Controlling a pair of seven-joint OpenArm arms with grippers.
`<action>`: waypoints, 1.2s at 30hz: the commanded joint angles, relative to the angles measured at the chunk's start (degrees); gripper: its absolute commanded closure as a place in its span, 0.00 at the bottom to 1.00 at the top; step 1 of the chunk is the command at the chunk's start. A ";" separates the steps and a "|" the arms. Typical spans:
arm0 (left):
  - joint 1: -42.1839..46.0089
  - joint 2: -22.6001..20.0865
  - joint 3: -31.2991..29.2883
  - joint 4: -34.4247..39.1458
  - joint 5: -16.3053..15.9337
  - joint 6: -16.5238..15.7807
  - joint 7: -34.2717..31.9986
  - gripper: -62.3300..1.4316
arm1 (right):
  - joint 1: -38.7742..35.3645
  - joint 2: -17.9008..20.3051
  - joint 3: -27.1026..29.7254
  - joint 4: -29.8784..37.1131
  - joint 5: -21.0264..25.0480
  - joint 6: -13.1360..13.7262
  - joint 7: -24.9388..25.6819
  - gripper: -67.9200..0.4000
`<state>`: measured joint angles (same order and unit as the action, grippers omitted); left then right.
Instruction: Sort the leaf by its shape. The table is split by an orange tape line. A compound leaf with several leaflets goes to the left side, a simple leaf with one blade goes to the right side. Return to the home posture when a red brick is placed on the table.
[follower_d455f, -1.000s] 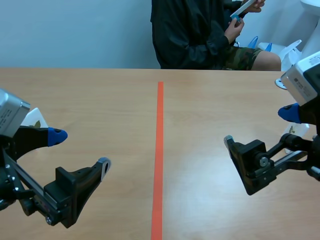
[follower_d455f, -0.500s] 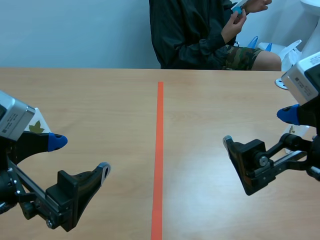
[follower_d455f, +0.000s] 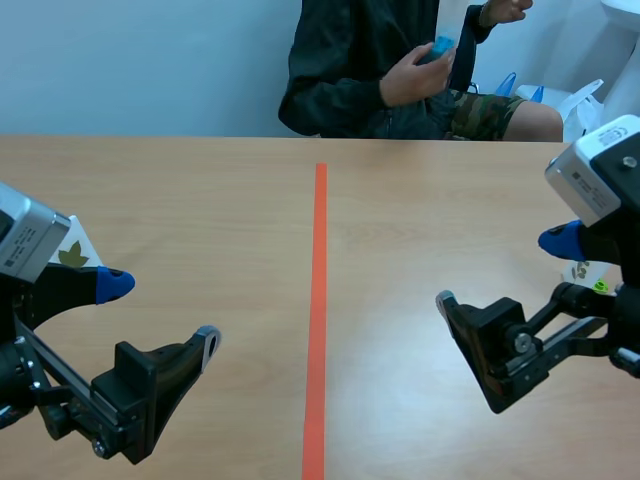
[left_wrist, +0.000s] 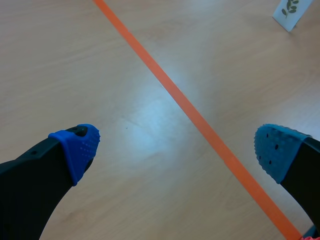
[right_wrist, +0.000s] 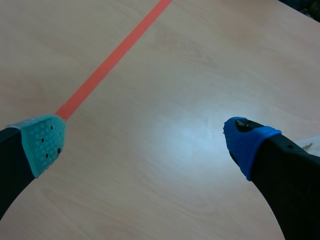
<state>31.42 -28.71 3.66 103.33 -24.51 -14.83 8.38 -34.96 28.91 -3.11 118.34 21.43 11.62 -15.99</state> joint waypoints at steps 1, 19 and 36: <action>-0.48 0.28 -0.42 0.26 -0.39 0.07 -0.87 0.00 | 0.68 0.13 0.52 0.24 0.07 0.02 0.68 0.00; -0.48 0.28 -0.42 0.26 -0.37 0.09 -0.90 0.00 | 0.68 0.11 0.52 0.20 0.00 0.02 0.87 0.00; -0.81 0.26 -0.42 0.24 0.11 -2.49 -0.81 0.00 | 0.68 0.11 0.52 0.20 0.00 0.00 0.83 0.00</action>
<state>30.68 -28.71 3.66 103.24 -24.10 -16.84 8.40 -34.96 28.91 -3.11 118.34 21.43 11.62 -15.94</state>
